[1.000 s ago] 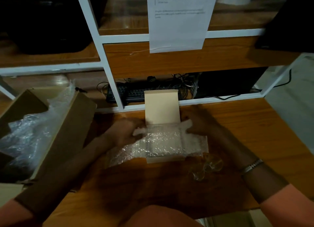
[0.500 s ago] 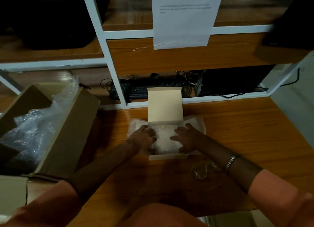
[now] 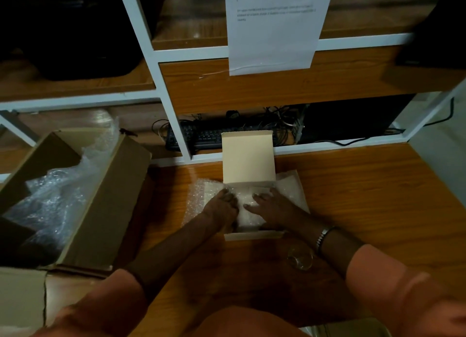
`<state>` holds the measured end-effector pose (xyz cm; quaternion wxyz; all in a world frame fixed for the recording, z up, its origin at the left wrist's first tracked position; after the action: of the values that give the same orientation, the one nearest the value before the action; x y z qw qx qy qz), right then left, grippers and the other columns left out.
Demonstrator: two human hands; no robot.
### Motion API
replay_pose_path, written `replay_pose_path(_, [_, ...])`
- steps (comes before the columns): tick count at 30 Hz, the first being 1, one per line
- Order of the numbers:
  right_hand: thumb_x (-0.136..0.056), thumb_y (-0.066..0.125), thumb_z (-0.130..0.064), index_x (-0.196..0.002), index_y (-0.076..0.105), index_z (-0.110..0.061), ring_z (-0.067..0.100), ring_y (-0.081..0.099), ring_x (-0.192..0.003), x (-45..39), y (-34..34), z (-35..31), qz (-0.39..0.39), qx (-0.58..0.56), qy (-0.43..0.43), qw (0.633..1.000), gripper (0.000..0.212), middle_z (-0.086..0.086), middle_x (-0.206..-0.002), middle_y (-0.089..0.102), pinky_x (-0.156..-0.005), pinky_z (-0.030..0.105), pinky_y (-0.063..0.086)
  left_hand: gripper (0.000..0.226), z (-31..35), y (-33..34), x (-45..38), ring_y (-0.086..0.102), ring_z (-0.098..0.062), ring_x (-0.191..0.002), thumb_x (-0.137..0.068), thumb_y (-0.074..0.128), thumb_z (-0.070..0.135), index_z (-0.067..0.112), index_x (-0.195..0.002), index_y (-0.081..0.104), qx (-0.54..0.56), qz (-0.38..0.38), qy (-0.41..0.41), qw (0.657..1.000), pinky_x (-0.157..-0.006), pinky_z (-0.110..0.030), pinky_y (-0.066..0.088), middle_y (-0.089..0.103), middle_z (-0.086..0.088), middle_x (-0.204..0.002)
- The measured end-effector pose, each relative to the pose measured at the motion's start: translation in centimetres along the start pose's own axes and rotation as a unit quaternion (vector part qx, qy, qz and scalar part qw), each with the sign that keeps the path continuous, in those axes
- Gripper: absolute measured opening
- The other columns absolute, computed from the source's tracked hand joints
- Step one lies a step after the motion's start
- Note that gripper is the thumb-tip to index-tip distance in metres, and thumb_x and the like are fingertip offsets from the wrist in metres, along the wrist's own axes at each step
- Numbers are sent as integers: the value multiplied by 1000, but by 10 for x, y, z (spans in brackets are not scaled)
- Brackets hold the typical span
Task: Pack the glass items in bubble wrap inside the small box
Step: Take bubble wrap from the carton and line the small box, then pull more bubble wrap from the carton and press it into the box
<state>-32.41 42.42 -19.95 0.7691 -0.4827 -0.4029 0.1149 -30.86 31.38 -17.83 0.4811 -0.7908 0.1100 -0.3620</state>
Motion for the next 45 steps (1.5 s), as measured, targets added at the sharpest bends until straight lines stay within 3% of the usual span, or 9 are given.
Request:
replay_pose_path(4, [-101,58,-56,-168,13,-30,40,31,-155,-1,3,-1,-2,6,2,1000,85,22,-171,24,-125,64,16,59,0,4,-3,32,-32,-157,-105,52,57,16,-146,61,16,-3,-10,1000,-132,-53,7,50,-12,-161])
replay_pose_path(7, [-95,69,-50,-148,53,-24,36,56,-134,-2,-19,-3,16,-11,-8,1000,61,15,-144,60,-112,53,36,47,-3,-6,-1,42,-29,-151,-106,51,52,17,-130,72,69,33,-14,997,-130,-52,9,64,-9,-147])
replay_pose_path(10, [-96,69,-41,-132,69,-24,31,62,-126,2,-32,-6,46,-25,-13,999,40,7,-129,71,-109,50,38,47,-14,-28,19,36,-26,-155,-107,46,52,22,-133,71,133,103,-11,986,-129,-50,6,60,-6,-152])
replay_pose_path(16, [-102,59,-11,-154,52,-25,25,51,-142,13,-37,-1,15,-64,1,998,54,4,-154,56,-123,51,25,47,-73,-41,83,30,-22,-159,-106,45,53,32,-145,62,196,160,-81,964,-130,-56,10,50,3,-163])
replay_pose_path(23, [-102,62,-31,-130,63,-33,28,66,-105,10,-242,-19,261,-50,-46,963,28,3,-111,69,-91,45,46,48,-168,-82,185,53,-26,-141,-100,45,51,26,-133,71,212,283,-222,909,-120,-52,31,66,-2,-145])
replay_pose_path(30, [-94,61,-29,-121,68,-28,25,63,-104,-17,-382,-93,381,-109,-145,907,28,-1,-106,68,-81,44,50,44,-243,-40,332,59,-34,-133,-101,52,53,26,-130,73,222,325,-405,825,-110,-59,45,63,-8,-148])
replay_pose_path(34, [-97,60,-37,-126,70,-29,24,64,-113,-47,-419,-153,370,-140,-191,899,32,-1,-115,72,-96,46,48,45,-257,9,398,70,-37,-114,-97,56,51,21,-124,77,242,308,-467,793,-95,-54,56,69,-9,-137])
replay_pose_path(40, [-91,67,-62,-135,63,-30,24,53,-130,-104,-433,-223,283,-110,-208,930,55,-2,-132,65,-109,51,36,62,-258,56,421,65,-37,-124,-96,61,52,13,-144,62,288,269,-473,788,-99,-53,57,60,-15,-148])
replay_pose_path(45, [-95,73,-35,-91,67,-25,19,64,-91,-104,-445,-226,309,-158,-218,912,13,-6,-87,63,-83,39,47,71,-264,65,417,51,-32,-139,-101,51,64,22,-158,45,305,278,-462,785,-111,-52,48,50,-9,-159])
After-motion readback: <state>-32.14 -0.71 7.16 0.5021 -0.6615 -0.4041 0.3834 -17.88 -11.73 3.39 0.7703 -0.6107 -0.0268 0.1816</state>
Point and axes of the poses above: each hand's wrist, its own x-axis away from the middle knuckle, its own y-axis out of the palm, z = x × y, the point moved 9 cm from there along -x, towards the middle knuckle
